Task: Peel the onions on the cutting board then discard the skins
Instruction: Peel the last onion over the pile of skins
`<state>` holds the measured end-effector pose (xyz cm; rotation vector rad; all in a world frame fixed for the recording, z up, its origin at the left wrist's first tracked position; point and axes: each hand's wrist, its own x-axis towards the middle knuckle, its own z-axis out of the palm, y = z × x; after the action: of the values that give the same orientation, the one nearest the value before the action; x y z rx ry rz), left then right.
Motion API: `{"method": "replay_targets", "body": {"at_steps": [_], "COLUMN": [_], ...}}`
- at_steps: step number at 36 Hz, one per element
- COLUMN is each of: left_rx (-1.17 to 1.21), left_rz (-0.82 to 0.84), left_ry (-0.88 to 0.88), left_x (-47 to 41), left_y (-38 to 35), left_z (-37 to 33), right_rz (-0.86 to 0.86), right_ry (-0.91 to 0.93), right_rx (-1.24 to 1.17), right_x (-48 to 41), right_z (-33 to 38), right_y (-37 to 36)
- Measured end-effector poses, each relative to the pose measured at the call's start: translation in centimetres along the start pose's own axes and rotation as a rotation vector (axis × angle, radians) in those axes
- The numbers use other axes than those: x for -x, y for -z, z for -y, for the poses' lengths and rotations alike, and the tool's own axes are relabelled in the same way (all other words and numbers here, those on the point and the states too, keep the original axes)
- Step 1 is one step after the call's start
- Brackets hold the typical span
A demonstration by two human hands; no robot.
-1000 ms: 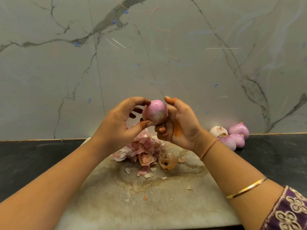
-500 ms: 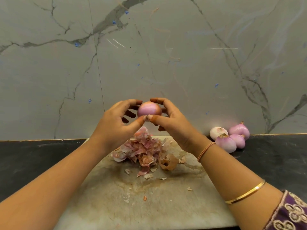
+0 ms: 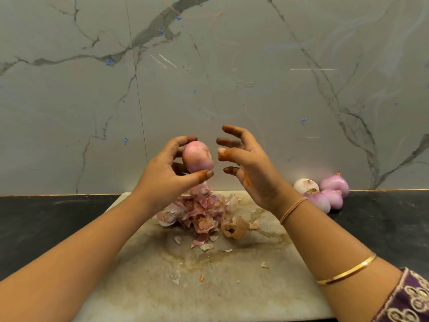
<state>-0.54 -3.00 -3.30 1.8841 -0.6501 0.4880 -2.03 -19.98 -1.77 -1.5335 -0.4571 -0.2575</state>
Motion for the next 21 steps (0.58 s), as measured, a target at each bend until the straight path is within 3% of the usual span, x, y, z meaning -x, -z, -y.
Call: {"method": "replay_targets", "body": {"at_steps": [4,8,14,21], "left_rx": [-0.068,-0.026,0.157,0.026], "left_rz": [-0.071,-0.078,-0.004,0.025], "left_ry": [0.005,0.046,0.143,0.091], "left_x": [0.03,0.08,-0.04,-0.24], "left_y": [0.02,-0.08,-0.05,0.16], "left_z": [-0.19,-0.45,-0.47,-0.33], "right_rz": [0.080,0.184,0.162,0.113], "right_ry": [-0.077,-0.136,-0.154,-0.148], "right_rx": [0.121,0.094,-0.004,-0.060], "right_x": [0.21,0.52,0.56,0.53], "right_z": [-0.26,-0.46,-0.11,-0.11], "right_y": [-0.31,-0.69,-0.57,-0.17]}}
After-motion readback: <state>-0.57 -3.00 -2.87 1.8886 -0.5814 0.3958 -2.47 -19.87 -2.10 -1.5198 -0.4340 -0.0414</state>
